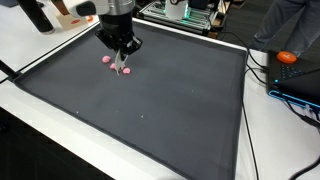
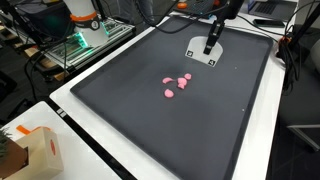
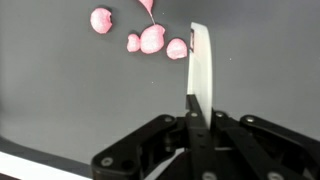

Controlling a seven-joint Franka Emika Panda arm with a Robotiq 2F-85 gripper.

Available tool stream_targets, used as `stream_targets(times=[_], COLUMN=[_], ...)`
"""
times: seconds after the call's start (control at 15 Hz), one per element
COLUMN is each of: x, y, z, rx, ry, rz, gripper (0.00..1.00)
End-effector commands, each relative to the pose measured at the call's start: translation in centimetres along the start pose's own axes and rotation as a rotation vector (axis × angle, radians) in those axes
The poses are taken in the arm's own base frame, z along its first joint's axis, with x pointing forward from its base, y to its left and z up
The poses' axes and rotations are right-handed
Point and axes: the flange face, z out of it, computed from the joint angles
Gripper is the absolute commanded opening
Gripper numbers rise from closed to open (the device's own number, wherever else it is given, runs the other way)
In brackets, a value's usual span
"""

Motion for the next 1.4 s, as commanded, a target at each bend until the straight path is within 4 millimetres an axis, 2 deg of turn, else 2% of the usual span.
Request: stream_targets(times=[0.0, 0.4, 0.73, 1.07, 1.33], x=[0.1, -1.0, -2.6, -4.1, -5.1], y=[3.5, 11.0, 16.3, 20.3, 22.5], z=[-0.6, -0.5, 0.3, 1.2, 2.2], rx=[0.090, 0.220, 0.331, 0.418, 0.480], ry=[-0.015, -0.018, -0.017, -0.017, -0.020], rz=[0.033, 0.111, 0.152, 0.194, 0.227], gripper=[0.01, 0.01, 0.01, 0.01, 0.01])
